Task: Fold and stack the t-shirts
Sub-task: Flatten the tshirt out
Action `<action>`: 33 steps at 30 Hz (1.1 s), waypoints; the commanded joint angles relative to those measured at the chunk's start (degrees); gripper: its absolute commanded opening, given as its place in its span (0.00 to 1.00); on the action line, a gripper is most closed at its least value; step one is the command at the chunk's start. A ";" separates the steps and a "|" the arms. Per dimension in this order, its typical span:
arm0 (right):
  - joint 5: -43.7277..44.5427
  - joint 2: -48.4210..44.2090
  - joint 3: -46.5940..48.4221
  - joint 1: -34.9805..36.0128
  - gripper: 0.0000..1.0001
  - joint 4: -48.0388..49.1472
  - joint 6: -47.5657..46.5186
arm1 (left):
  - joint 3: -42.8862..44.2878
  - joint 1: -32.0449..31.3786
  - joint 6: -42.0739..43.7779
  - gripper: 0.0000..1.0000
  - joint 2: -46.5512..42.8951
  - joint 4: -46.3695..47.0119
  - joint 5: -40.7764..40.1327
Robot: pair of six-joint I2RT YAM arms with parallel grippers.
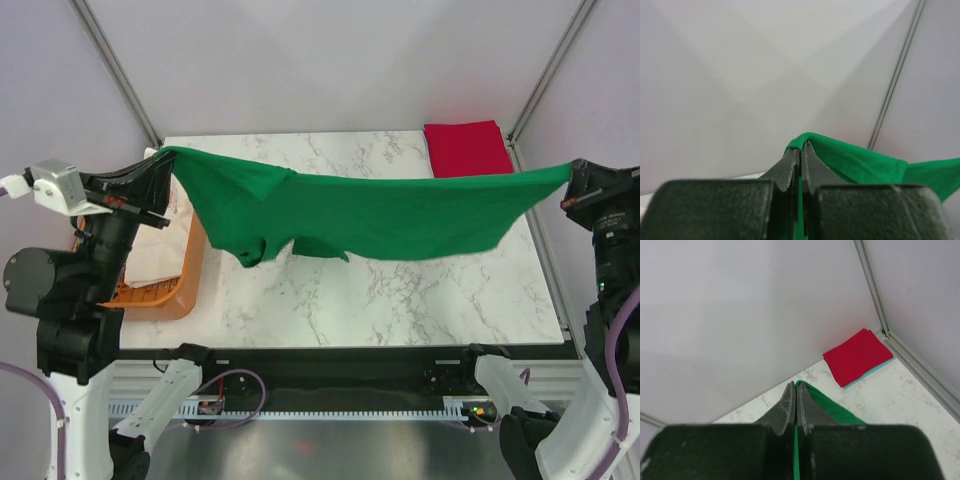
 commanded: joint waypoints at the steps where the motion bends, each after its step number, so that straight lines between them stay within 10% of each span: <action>1: 4.59 0.25 0.92 -0.19 0.00 -4.20 -1.96 | 2.42 -0.01 0.45 0.02 -0.50 -1.85 -0.10; 11: -0.06 6.12 -26.23 -0.19 0.00 21.96 -0.03 | -1.18 0.08 5.72 0.02 13.89 -2.56 -6.69; 18: -9.90 31.94 -34.00 -0.02 0.00 55.34 4.01 | 6.62 1.04 10.47 0.02 46.55 8.77 -7.22; 24: -9.92 47.44 -21.96 2.09 0.00 56.81 -2.12 | 18.06 1.84 10.20 0.02 56.63 9.22 -5.02; 33: -10.53 34.21 -20.45 2.18 0.00 46.63 -4.77 | 11.40 1.92 8.80 0.02 42.77 9.13 -5.64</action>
